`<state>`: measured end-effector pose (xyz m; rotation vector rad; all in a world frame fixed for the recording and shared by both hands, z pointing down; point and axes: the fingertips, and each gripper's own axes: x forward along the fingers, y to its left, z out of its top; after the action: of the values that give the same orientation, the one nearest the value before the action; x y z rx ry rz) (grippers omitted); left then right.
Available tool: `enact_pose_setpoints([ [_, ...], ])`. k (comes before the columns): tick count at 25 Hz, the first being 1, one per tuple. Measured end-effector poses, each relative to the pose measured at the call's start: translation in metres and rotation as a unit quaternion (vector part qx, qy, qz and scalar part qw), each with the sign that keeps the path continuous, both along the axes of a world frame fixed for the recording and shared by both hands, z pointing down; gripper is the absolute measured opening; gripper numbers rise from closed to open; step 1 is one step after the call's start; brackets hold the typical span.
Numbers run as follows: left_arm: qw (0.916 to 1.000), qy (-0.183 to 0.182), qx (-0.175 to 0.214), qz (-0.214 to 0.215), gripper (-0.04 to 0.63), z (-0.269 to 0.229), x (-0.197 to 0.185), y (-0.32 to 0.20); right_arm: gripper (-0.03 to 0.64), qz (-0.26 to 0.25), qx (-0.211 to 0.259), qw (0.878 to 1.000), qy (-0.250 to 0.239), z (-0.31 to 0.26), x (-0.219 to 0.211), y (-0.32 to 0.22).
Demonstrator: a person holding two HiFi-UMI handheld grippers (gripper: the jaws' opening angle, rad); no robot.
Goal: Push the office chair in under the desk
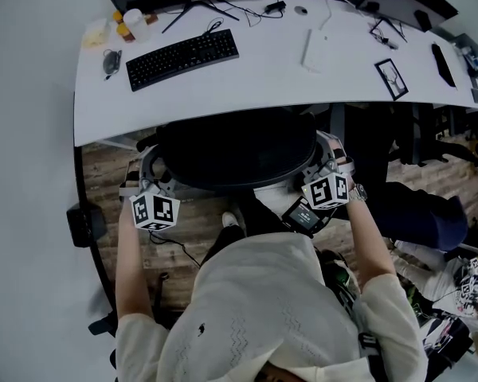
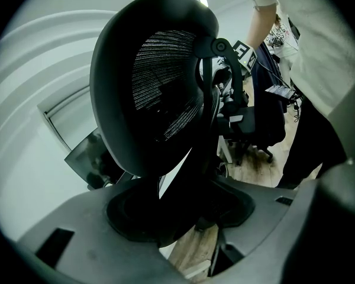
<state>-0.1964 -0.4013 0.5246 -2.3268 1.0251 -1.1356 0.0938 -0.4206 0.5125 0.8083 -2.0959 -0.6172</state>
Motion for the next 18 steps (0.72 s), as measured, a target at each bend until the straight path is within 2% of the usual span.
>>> enact_pose_setpoints([
  [4, 1.0, 0.0, 0.004, 0.001, 0.229, -0.001, 0.001, -0.001, 0.221, 0.013, 0.0, 1.0, 0.001, -0.002, 0.001, 0.0],
  [7, 0.9993, -0.002, 0.037, 0.006, 0.235, -0.002, 0.0, 0.0, 0.228, 0.023, -0.009, 1.0, 0.0, -0.001, -0.002, 0.0],
  [9, 0.9985, -0.008, 0.053, 0.001, 0.238, -0.003, 0.0, 0.001, 0.261, 0.027, -0.022, 0.999, -0.003, -0.001, -0.004, 0.002],
  [11, 0.9985, -0.002, 0.054, -0.012, 0.241, -0.006, 0.001, 0.003, 0.289, 0.034, -0.031, 0.999, -0.006, 0.0, -0.005, 0.005],
  [14, 0.9973, 0.04, 0.052, -0.033, 0.244, -0.014, 0.005, 0.008, 0.296, 0.059, -0.039, 0.997, -0.031, -0.004, -0.002, 0.007],
  [18, 0.9924, 0.099, 0.047, -0.057, 0.242, -0.016, 0.011, 0.029, 0.29, 0.102, -0.056, 0.988, -0.097, -0.013, 0.002, 0.018],
])
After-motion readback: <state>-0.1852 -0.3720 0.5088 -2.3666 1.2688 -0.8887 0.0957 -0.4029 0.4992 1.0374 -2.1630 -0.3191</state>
